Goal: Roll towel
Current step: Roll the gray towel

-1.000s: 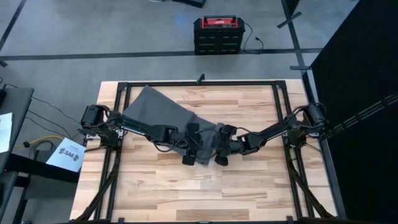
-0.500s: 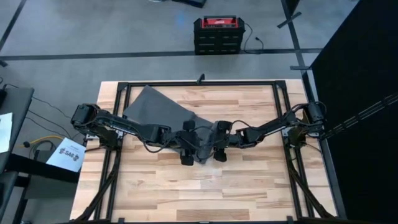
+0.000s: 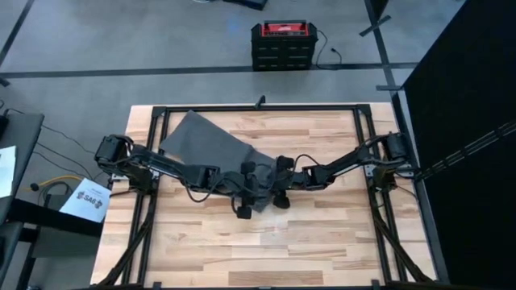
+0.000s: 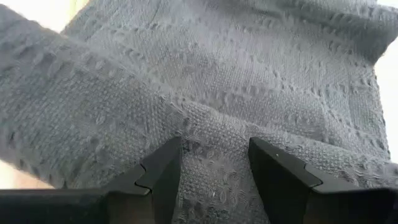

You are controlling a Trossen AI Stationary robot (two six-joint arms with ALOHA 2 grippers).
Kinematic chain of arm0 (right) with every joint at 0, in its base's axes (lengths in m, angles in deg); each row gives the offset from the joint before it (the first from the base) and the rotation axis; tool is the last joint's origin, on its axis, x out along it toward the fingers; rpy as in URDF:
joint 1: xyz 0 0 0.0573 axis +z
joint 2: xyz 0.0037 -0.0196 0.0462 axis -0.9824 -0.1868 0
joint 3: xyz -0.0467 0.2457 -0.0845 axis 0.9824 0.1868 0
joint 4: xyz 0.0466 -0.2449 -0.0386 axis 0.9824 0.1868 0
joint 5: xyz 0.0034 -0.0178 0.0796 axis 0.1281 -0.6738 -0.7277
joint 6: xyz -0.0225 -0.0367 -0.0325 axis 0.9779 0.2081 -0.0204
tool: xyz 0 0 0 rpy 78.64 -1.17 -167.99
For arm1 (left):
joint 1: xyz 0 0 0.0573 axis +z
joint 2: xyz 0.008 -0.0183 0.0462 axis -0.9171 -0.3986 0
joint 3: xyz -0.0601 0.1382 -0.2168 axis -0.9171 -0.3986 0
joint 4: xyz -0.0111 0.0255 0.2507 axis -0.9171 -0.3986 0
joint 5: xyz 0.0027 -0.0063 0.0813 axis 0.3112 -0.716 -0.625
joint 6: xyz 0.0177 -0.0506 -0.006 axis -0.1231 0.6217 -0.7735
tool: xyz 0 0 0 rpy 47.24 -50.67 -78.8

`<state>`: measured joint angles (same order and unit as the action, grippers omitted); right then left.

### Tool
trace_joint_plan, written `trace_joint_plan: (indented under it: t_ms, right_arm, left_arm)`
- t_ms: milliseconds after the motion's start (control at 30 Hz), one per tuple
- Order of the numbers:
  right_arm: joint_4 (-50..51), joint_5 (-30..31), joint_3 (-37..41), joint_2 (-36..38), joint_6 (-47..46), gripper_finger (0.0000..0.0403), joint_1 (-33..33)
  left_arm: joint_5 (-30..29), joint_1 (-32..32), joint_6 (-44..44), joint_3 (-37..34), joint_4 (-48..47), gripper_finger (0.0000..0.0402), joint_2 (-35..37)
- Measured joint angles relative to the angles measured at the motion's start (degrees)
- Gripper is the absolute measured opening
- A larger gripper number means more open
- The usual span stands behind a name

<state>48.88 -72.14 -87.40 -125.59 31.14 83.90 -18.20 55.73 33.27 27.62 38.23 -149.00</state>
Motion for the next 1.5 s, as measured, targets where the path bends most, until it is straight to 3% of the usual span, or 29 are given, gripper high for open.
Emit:
trace_joint_plan:
  t_ms: [400,600,833,1100,1300,1500]
  right_arm:
    - [-2.48,0.24,-0.42,0.53,3.93,0.0175,-0.34]
    - [4.34,2.25,-0.50,7.74,4.90,0.0175,-2.51]
    - [14.95,2.56,-0.50,12.87,3.22,0.0175,-5.37]
    - [13.16,2.72,-0.41,11.42,-2.67,0.0175,-7.58]
    - [7.64,1.66,-0.43,4.09,-3.03,0.0175,-7.95]
    - [9.03,6.21,-0.47,3.38,-3.73,0.0175,-8.97]
  left_arm:
    - [2.52,0.89,1.17,0.40,-1.00,0.0118,-7.67]
    - [2.65,0.88,5.04,0.26,-8.41,0.0118,-7.73]
    - [2.65,0.62,7.07,-2.24,-8.71,0.0118,-7.78]
    - [2.63,0.34,8.79,-5.79,-2.71,0.0118,-7.82]
    - [2.60,-0.19,10.18,-7.72,0.08,0.0118,-7.82]
    - [2.15,-0.43,11.97,-8.37,0.04,0.0118,-7.80]
